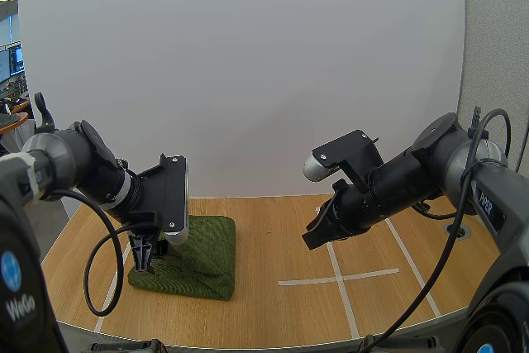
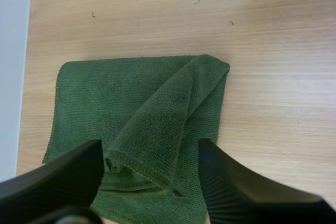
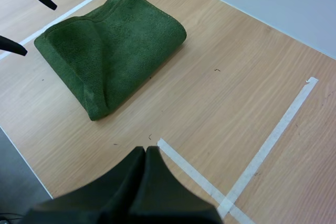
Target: Fold the towel
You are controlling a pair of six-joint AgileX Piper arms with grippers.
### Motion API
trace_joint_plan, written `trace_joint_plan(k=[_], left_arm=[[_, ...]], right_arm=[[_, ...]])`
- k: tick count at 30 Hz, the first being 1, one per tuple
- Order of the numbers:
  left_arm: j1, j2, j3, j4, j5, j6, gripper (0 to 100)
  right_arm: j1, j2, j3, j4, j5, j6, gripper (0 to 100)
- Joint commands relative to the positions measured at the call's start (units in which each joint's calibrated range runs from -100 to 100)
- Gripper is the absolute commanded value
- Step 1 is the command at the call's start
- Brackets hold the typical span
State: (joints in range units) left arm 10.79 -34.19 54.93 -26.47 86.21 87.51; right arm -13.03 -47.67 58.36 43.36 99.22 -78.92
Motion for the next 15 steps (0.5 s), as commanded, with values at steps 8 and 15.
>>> trace_joint_plan(k=[8,15], left_arm=[[-0.14,11.8,0.1,-2.4,-3.5,5.8,85],[-0.14,15.7,0.1,-2.1,-8.4,5.8,85]], right_arm=[[-0.3,-0.7,0.3,-0.4,0.8,0.4,0],[-0.3,-0.7,0.3,-0.4,0.8,0.6,0]])
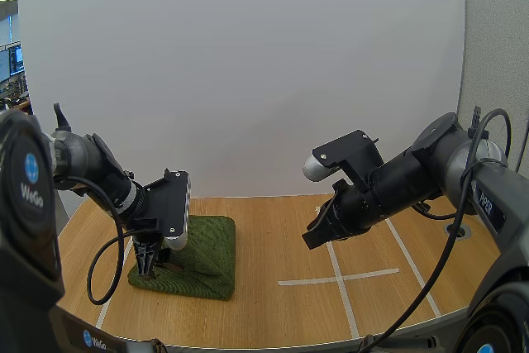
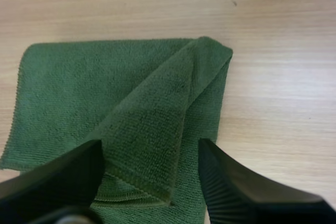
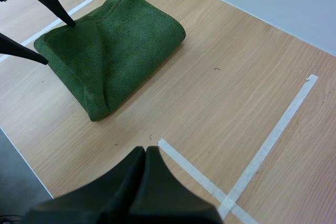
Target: Fold the towel
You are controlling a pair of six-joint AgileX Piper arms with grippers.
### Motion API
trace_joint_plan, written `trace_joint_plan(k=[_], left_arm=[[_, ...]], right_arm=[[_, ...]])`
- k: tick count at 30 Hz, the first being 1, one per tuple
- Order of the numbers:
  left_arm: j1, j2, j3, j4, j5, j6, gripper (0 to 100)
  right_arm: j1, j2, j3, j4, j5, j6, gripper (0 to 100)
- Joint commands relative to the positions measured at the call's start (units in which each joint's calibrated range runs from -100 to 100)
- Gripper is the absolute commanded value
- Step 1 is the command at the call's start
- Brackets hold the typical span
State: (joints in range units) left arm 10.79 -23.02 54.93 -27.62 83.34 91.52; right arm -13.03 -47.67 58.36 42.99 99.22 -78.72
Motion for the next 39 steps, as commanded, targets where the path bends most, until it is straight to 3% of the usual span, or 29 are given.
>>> trace_joint_plan(k=[1,4,11,12,21,32,39], left_arm=[[-0.14,5.2,0.1,-1.1,-6.3,1.8,85],[-0.14,5.9,0.1,-2.3,-7.8,1.8,80],[-0.14,5.9,0.1,-2.8,-8.5,1.8,3],[-0.14,5.9,0.1,-3.0,-8.5,1.8,0],[-0.14,4.3,0.1,-4.3,-8.5,1.8,0],[-0.07,-1.3,0.1,12.4,1.4,-8.6,0],[-0.07,-6.2,0.1,14.6,1.3,-10.1,0]], right_arm=[[-0.3,-0.7,0.3,0.0,0.8,0.4,0],[-0.3,-0.7,0.3,0.0,0.8,0.4,0],[-0.3,-0.7,0.3,0.0,0.8,0.4,0],[-0.3,-0.7,0.3,0.0,0.8,0.4,0],[-0.3,-0.7,0.3,0.0,0.8,0.4,0],[-0.3,-0.7,0.3,0.2,0.8,0.4,0],[-0.3,-0.7,0.3,0.2,0.8,0.4,0]])
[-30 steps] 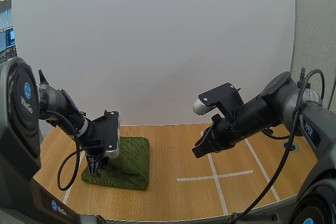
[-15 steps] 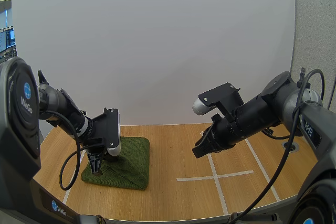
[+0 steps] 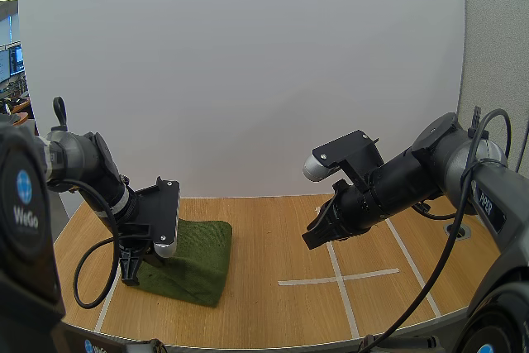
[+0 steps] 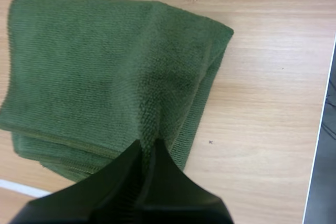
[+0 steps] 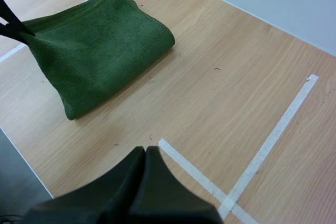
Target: Fold the towel
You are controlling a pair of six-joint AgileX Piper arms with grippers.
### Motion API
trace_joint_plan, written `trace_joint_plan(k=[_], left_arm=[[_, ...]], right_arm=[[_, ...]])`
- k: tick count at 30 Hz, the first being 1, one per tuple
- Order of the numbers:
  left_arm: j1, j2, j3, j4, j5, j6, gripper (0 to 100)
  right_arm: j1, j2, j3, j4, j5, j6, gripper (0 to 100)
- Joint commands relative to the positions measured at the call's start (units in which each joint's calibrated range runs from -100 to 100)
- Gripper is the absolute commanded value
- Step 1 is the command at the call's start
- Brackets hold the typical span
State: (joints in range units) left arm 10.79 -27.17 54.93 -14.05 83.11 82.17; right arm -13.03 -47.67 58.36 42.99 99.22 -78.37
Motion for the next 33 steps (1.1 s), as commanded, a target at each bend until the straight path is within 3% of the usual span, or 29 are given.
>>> trace_joint_plan(k=[1,8,21,26,33], left_arm=[[-0.07,-2.7,-0.2,1.5,1.4,-0.8,0],[-0.07,-3.7,-0.3,5.6,2.4,-5.6,0],[-0.07,2.5,0.4,6.2,1.3,-9.4,0],[-0.07,2.6,0.4,6.4,-4.6,-11.7,0],[2.05,4.2,0.4,6.5,-6.0,-11.7,0]], right_arm=[[-0.3,-0.7,0.3,0.1,0.8,0.1,0],[-0.3,-0.7,0.3,0.0,0.8,-0.1,0],[-0.3,-0.7,0.3,0.0,0.8,-0.3,0],[-0.3,-0.6,0.3,0.0,0.8,-0.9,0],[-0.3,-0.6,0.3,0.4,0.8,-1.0,0]])
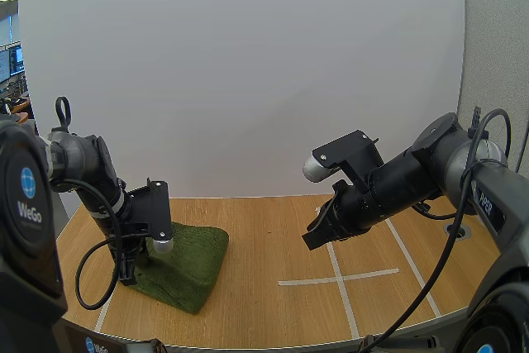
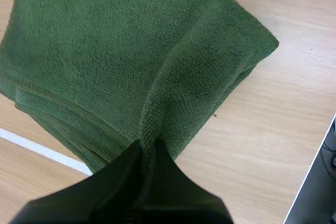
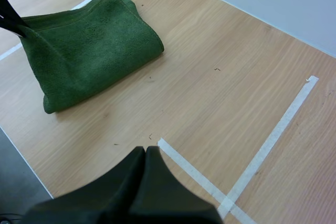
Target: Fold the towel
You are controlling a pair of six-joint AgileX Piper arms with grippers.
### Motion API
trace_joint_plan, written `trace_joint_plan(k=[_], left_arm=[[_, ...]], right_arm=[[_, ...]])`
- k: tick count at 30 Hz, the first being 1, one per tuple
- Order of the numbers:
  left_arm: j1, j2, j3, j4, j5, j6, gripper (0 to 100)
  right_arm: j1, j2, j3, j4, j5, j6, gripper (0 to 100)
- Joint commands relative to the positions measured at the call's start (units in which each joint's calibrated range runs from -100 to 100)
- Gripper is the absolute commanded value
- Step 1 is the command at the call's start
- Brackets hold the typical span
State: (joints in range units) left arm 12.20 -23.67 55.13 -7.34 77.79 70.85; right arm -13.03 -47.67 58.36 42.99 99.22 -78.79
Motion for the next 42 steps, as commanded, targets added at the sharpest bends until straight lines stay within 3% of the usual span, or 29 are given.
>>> trace_joint_plan(k=[1,9,14,22,25,28,32,37,42], left_arm=[[0.78,0.9,0.2,-0.2,-0.7,-0.4,0],[1.2,-2.6,-2.3,-3.9,-6.2,0.3,0],[1.2,-3.7,-10.9,-8.0,2.9,0.1,0],[1.38,-2.2,-13.9,-6.3,1.6,-0.1,0],[3.11,0.9,-13.9,-6.2,-0.2,0.7,0],[5.82,5.1,-13.9,-6.7,-0.5,2.5,0],[8.89,10.3,-13.9,-12.2,-0.3,7.1,0],[9.65,16.6,-13.9,-14.5,5.2,9.8,0],[9.75,22.0,-13.9,-14.1,-5.3,7.9,0]], right_arm=[[-0.3,-0.6,0.3,0.4,0.8,-0.6,0],[-0.3,-0.6,0.3,0.8,0.8,-0.6,0],[-0.3,-0.6,0.3,1.1,0.8,-0.6,0],[-0.3,-0.6,0.3,0.7,0.8,-0.7,0],[-0.3,-0.6,0.3,0.7,0.8,-0.7,0],[-0.3,-0.6,0.3,0.4,0.8,-0.7,0],[-0.3,-0.6,0.3,0.3,0.8,-0.6,0],[-0.3,-0.6,0.3,0.3,0.8,0.2,0],[-0.3,-0.6,0.3,-0.5,0.8,0.3,0]])
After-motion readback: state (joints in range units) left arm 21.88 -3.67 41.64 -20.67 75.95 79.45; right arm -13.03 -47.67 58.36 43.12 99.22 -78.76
